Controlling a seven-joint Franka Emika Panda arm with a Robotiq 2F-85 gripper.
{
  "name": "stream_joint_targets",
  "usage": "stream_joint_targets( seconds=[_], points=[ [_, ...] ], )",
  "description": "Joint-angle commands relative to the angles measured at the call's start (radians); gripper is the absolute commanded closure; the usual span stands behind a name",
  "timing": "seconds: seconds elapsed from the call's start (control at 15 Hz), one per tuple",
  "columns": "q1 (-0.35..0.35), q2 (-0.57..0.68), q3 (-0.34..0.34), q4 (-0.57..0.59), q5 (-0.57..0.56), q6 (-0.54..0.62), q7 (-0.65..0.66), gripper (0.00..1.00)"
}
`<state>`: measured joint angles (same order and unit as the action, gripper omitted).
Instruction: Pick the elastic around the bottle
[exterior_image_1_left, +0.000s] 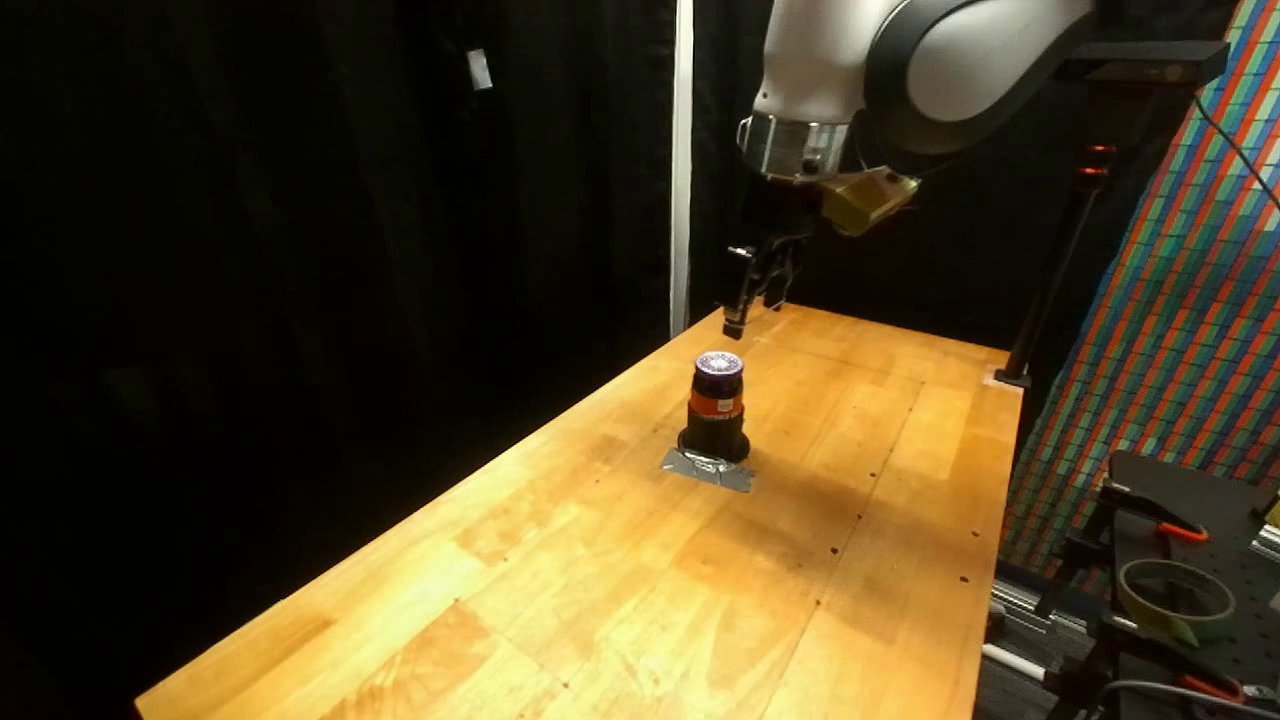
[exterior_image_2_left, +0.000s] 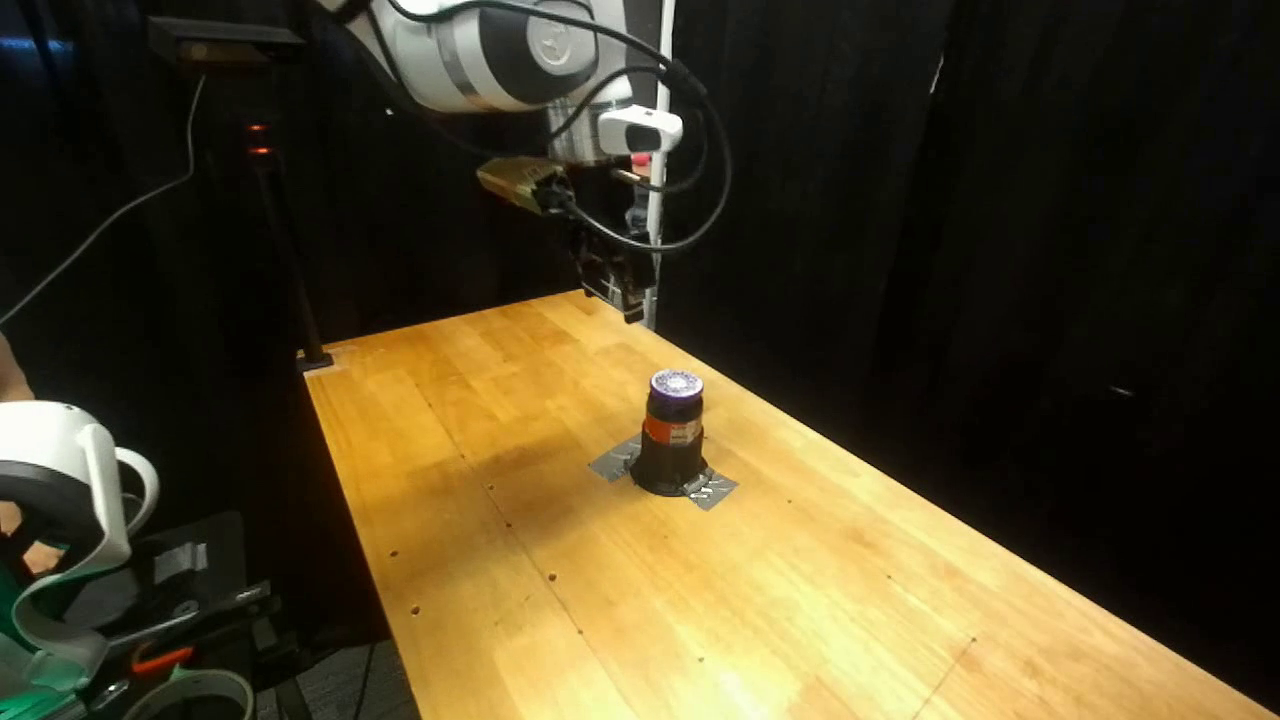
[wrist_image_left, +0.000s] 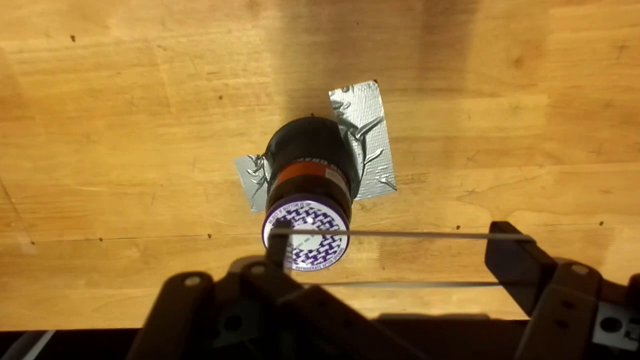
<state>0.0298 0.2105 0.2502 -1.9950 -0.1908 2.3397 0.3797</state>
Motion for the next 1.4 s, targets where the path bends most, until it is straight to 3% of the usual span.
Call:
stream_joint_targets(
  seconds=[0.0, 0.53, 1.33],
  points=[
    [0.077, 0.166, -0.095, 0.175, -0.004, 0.001, -0.027, 0.0],
    [0.143, 0.361, -0.208, 0.378, 0.003, -0.035, -0.062, 0.0],
    [0.111, 0.453, -0.212, 0.438, 0.085, -0.107, -0.138, 0.0]
  ],
)
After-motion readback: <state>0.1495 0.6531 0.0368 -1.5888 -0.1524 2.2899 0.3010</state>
